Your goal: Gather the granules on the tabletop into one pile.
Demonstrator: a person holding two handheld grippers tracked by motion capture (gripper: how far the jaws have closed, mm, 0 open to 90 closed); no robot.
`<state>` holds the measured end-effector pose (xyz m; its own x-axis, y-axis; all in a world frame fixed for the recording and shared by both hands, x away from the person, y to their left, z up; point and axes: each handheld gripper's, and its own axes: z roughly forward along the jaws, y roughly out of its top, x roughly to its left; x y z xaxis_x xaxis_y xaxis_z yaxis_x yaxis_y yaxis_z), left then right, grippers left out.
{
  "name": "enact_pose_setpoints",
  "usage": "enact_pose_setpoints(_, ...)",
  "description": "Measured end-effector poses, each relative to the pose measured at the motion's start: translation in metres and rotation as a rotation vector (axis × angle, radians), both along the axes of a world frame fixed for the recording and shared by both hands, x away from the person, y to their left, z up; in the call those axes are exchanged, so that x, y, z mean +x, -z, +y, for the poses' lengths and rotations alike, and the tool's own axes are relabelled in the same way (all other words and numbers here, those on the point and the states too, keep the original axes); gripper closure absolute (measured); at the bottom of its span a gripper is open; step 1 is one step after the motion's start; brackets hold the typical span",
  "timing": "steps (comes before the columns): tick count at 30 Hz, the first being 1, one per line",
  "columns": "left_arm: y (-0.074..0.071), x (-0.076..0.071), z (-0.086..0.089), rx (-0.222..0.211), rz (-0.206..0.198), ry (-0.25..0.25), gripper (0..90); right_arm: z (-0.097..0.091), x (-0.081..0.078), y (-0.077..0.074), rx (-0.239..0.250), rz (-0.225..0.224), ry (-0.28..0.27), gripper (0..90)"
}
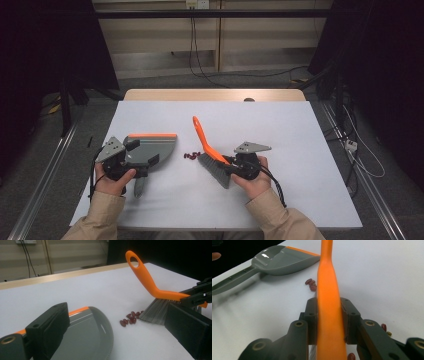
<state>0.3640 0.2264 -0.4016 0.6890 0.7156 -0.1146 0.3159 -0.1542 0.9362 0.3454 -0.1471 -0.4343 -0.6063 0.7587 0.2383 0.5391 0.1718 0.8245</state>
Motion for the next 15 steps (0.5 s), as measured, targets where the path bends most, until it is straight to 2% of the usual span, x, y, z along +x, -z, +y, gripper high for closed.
enact_pose_setpoints(6, 0.000, 0.000, 0.000, 0.010, -0.004, 0.002, 5.8, -0.001, 0.002, 0.000, 0.047, 0.009, -0.002, 71.3)
enact_pose_setpoints(8, 0.000, 0.000, 0.000, 0.011, -0.005, 0.004, 5.8, 0.001, 0.003, -0.002, 0.044, -0.003, -0.007, 71.3)
enact_pose_setpoints(15, 0.000, 0.000, -0.001, 0.007, -0.001, 0.003, 5.8, 0.011, 0.006, -0.014, 0.100, -0.040, -0.005, 71.3)
